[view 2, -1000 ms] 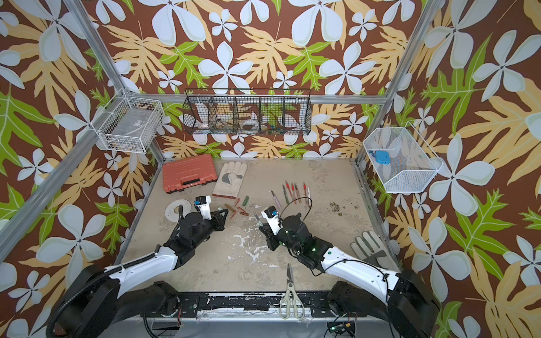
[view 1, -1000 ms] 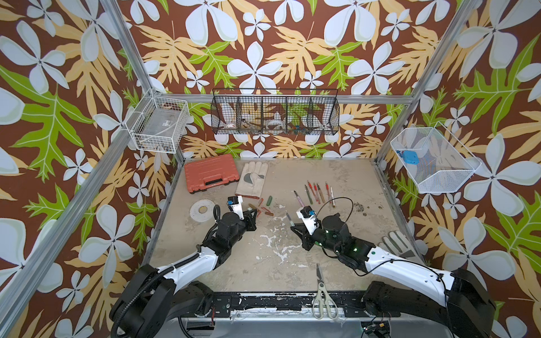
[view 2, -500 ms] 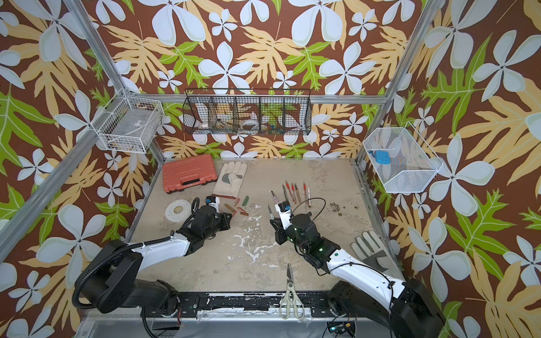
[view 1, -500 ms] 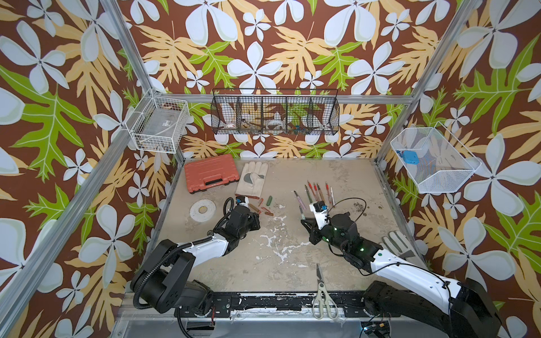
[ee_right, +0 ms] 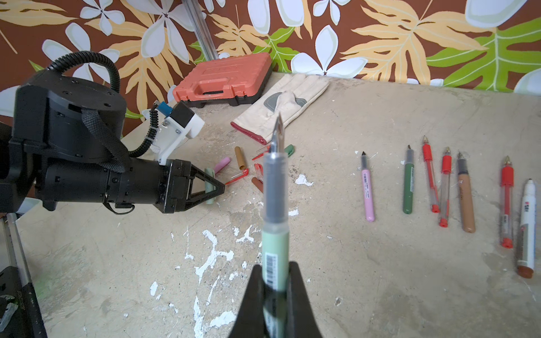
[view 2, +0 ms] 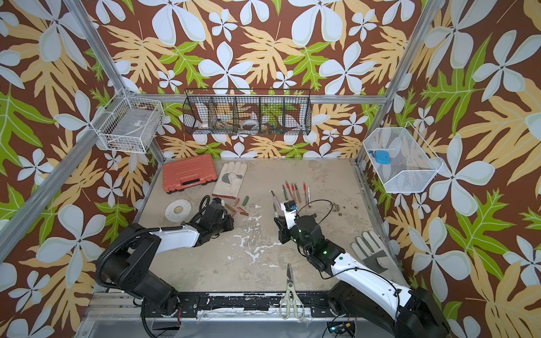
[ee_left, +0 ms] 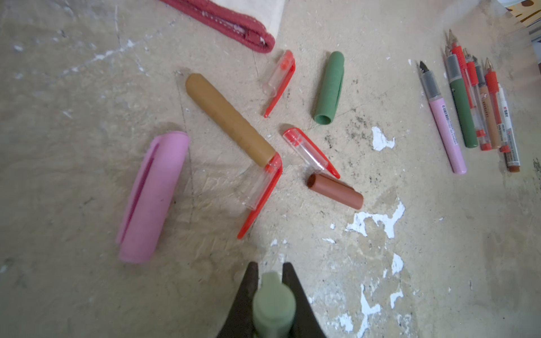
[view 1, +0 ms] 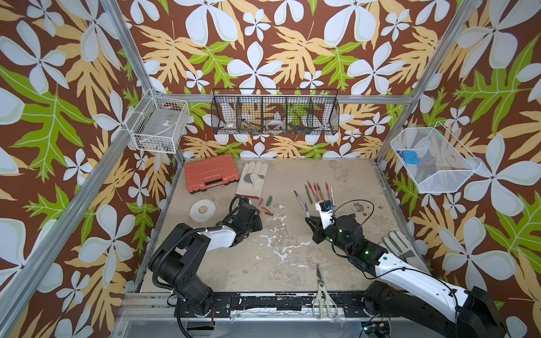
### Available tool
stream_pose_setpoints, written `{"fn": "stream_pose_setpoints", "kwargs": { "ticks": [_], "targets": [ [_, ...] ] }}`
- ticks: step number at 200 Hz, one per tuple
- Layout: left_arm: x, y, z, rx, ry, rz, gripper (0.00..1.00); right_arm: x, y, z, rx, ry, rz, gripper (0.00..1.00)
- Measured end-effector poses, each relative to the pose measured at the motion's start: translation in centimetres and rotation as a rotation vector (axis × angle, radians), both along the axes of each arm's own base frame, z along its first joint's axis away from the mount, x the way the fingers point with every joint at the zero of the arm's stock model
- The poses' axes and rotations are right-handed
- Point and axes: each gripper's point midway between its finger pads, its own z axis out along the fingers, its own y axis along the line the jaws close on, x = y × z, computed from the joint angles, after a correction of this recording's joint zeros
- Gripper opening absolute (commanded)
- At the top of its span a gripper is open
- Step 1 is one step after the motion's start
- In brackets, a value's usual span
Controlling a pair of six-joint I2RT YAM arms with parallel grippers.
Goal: Remove pen caps from pens
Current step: Place the pen cap at the center of the table, then place the pen at the center of the table.
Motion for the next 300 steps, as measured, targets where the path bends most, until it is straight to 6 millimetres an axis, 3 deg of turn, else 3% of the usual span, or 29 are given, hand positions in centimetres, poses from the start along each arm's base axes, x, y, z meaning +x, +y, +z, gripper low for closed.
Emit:
{"fn": "stream_pose_setpoints", "kwargs": {
  "ticks": [26,107,155,198,268,300],
  "targets": [
    [0.0,0.0,-0.1,0.002,0.003,0.0,0.09,0.0,0.0,-0.1,-0.001,0.002,-0.002,0.0],
    [0.0,0.0,0.7,-0.007,-0.016,0.002,0.2,0.1,-0.3,-0.1,0.008,0.007,-0.007,0.0],
    [-0.5,0.7,2.4,-0.017,-0.071,0.009,0.44,0.1,-0.4,0.0,0.011,0.003,-0.01,0.0],
    [-1.4,1.4,4.9,-0.047,-0.16,0.012,0.56,0.1,-0.5,0.0,0.011,0.001,-0.015,0.0],
    [-3.6,1.7,9.3,-0.18,-0.36,-0.031,0.57,0.7,-0.3,-1.0,-0.015,0.03,-0.024,0.0],
    [-4.8,0.7,11.9,-0.259,-0.468,-0.105,0.59,2.4,-1.2,-2.6,-0.034,0.094,-0.075,0.0]
  ]
}}
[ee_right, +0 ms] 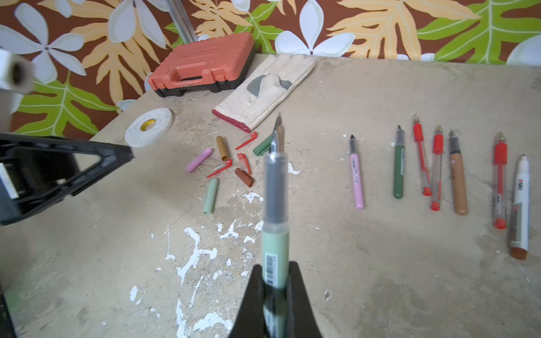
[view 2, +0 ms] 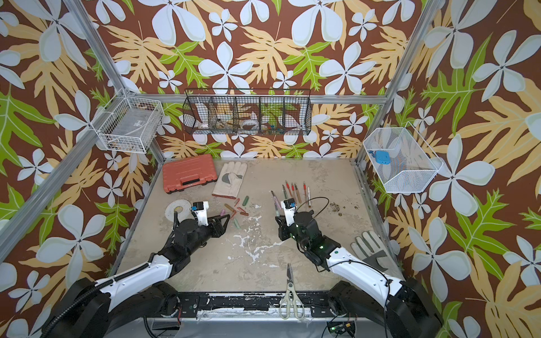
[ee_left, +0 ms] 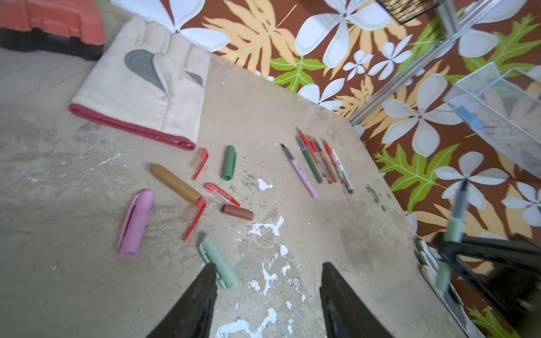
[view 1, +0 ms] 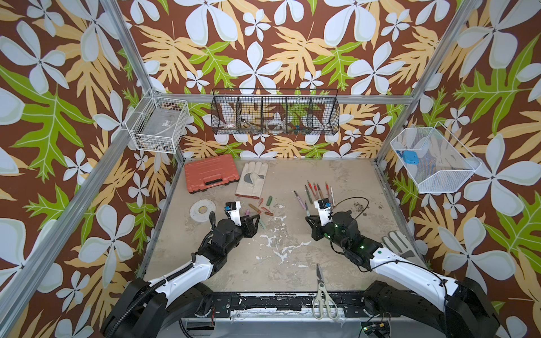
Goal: Remove pen caps from pens
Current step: Place the pen at the center of the table.
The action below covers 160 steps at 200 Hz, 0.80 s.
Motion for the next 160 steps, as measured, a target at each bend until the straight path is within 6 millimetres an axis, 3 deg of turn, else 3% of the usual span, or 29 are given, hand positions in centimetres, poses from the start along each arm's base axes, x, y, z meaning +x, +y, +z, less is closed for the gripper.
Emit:
{"fn": "stream_pose_setpoints", "kwargs": {
  "ticks": [30,50,87,160],
  "targets": [
    [-1.2,-2.0,1.7,-0.027,-0.077,-0.094,0.6,2.5,-1.9,-2.4,-0.021,0.105,-0.086,0.0],
    [-1.5,-3.0,2.1,-0.034,-0.091,-0.133,0.62,3.6,-1.8,-4.2,-0.063,0.174,-0.099,0.0],
    [-1.5,-3.2,2.1,-0.035,-0.092,-0.139,0.63,4.7,-2.0,-7.5,-0.15,0.277,-0.126,0.0],
    [-1.5,-2.7,2.9,-0.043,-0.117,-0.115,0.62,6.3,-2.9,-11.1,-0.249,0.367,-0.157,0.0]
  ]
}}
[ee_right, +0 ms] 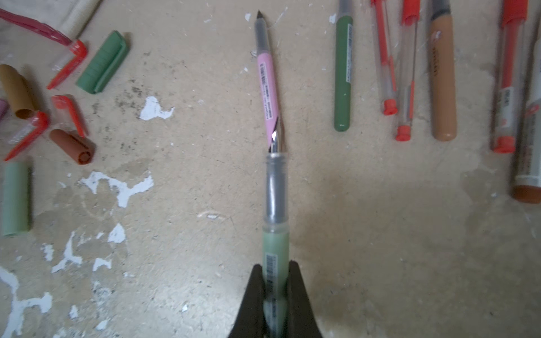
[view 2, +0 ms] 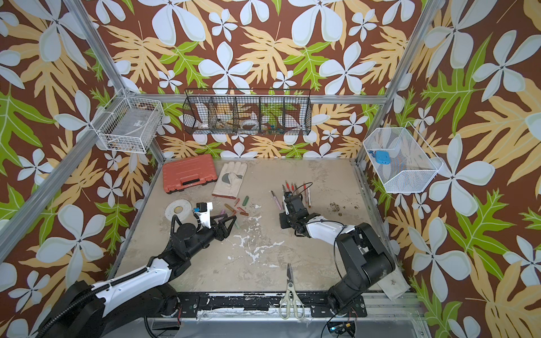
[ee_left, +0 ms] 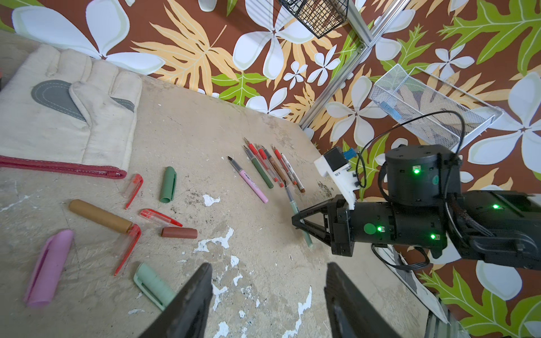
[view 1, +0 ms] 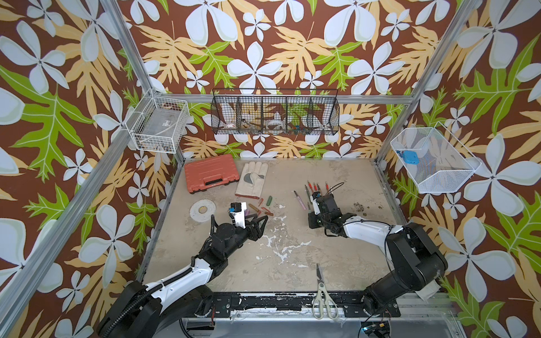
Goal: Remove pen caps from pens
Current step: Place the pen at the center of the table.
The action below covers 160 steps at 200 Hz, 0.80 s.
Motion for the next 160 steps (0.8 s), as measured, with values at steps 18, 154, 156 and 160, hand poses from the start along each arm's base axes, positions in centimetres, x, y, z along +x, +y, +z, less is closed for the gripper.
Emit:
{"fn": "stream_pose_setpoints", "kwargs": {
  "ticks": [18,154,156,160],
  "targets": [
    [0.1,0.1,-0.1,0.003,0.003,0.004,0.62,0.2,0.3,-0.5,-0.009,0.012,0.016,0.0],
    [0.2,0.5,0.0,0.004,-0.001,0.031,0.62,0.2,0.3,-2.3,-0.01,0.065,0.024,0.09],
    [0.2,0.5,0.1,0.004,-0.001,0.032,0.63,0.2,0.3,-2.3,-0.009,0.065,0.025,0.1],
    [0.2,0.6,0.1,0.004,-0.002,0.033,0.63,0.1,0.3,-2.2,-0.008,0.064,0.024,0.1]
  ]
}}
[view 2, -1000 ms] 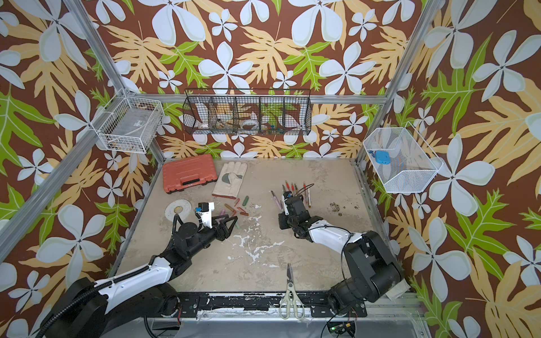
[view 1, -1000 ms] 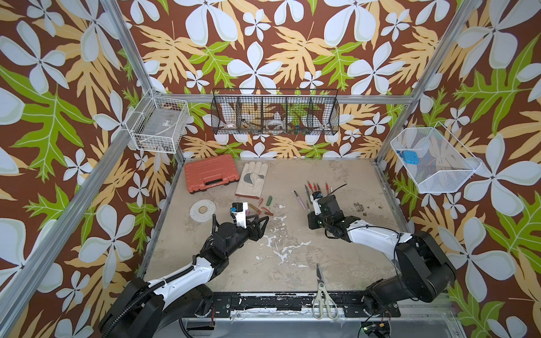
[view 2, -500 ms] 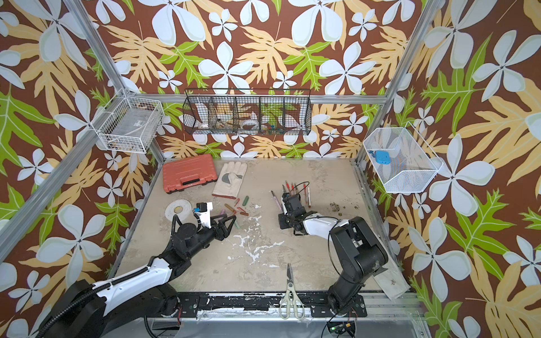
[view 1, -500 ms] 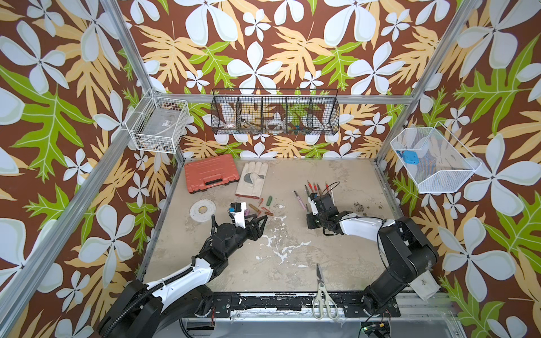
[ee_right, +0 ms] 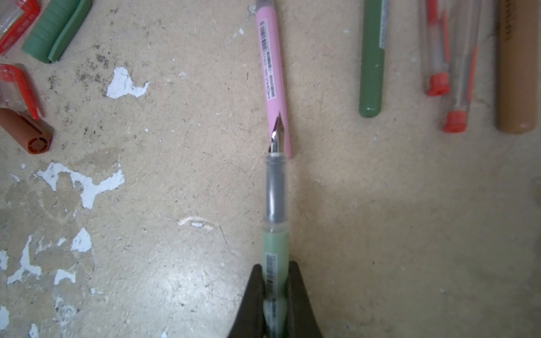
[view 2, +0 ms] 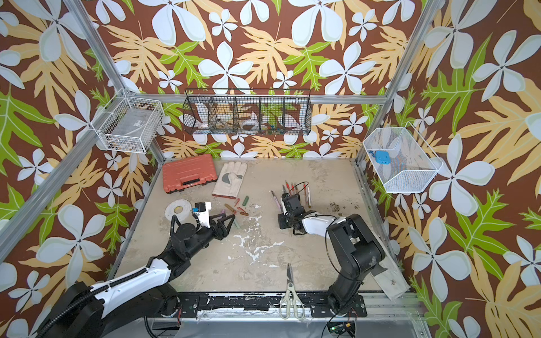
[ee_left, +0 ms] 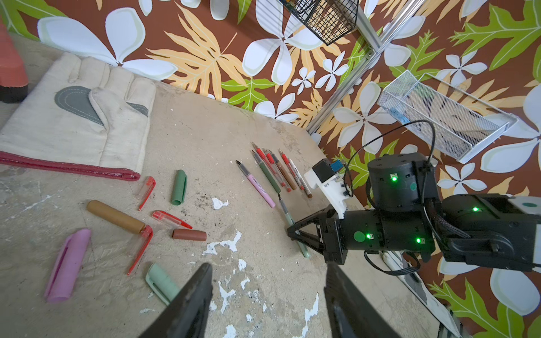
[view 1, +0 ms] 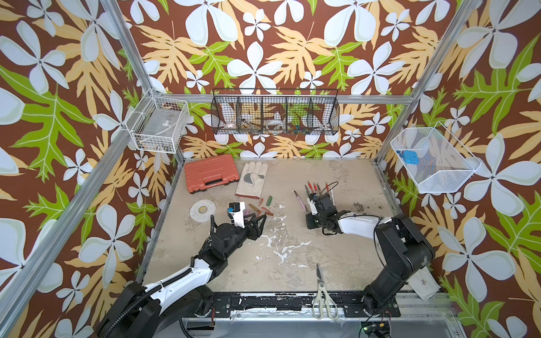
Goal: Remove pen caps from pens
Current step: Place the pen at the center of the table, then reset both arms
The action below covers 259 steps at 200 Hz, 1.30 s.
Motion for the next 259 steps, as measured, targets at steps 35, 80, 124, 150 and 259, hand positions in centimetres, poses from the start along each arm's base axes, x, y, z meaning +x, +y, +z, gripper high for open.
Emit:
{"fn": "stream_pose_setpoints", "kwargs": {
  "ticks": [35,80,124,150,259],
  "targets": [
    [0.0,0.2,0.3,-0.003,-0.009,0.012,0.63,-0.6,-0.1,1.6,0.027,-0.028,0.001,0.29],
    [0.1,0.5,0.4,0.009,-0.018,0.025,0.62,-1.1,-0.4,2.5,0.04,-0.049,-0.002,0.42],
    [0.2,0.7,0.3,0.016,-0.02,0.038,0.63,-1.5,-0.9,4.4,0.063,-0.106,-0.021,0.54],
    [0.2,0.9,0.4,0.016,-0.023,0.048,0.62,-2.0,-1.3,6.8,0.097,-0.184,-0.033,0.63],
    [1.8,8.4,2.6,0.14,-0.067,0.463,1.0,-3.4,-8.1,19.4,0.104,-0.684,-0.274,1.0]
  ]
}}
